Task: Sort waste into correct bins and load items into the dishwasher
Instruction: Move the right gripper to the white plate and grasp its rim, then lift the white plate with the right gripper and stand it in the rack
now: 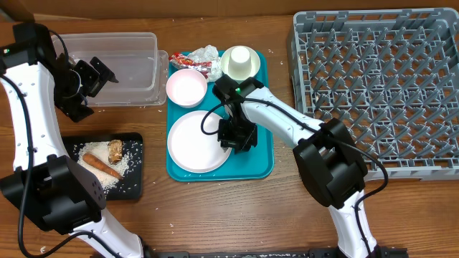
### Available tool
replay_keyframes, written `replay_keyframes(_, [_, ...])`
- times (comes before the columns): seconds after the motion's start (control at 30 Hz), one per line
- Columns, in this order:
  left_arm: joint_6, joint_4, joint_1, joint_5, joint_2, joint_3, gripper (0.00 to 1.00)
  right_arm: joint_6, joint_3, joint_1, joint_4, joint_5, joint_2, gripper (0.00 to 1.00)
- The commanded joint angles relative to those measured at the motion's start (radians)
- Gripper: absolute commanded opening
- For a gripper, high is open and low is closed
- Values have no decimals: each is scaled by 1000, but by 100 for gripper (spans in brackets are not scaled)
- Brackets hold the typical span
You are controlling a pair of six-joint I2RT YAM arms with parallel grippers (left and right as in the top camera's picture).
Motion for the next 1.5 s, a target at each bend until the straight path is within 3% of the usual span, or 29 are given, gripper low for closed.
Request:
replay_keyframes(0.0, [2, 1, -3, -3, -33, 20, 100, 14, -6, 11, 6, -50, 6, 32])
replay_keyframes(0.33, [2, 1, -3, -3, -33, 20, 100, 36, -6, 11, 8, -76, 45, 31])
replay_keyframes(0.7, [2, 1, -3, -3, -33, 20, 100, 27, 35, -19, -65, -16, 51, 4])
replay_keyframes(0.8, [2, 1, -3, -3, -33, 20, 100, -4, 88, -48, -122, 14, 50, 4])
replay_keyframes(1.23, [2, 1, -4, -3, -33, 20, 100, -245, 561, -267, -393, 29, 12, 4])
replay_keyframes(1.33, [2, 1, -2, -3, -33, 20, 100, -279, 744, -394, -470, 195, -18, 4])
replay_keyframes(1.47, [2, 1, -5, -3, -33, 20, 100, -297, 863, -537, -434, 445, -31, 4])
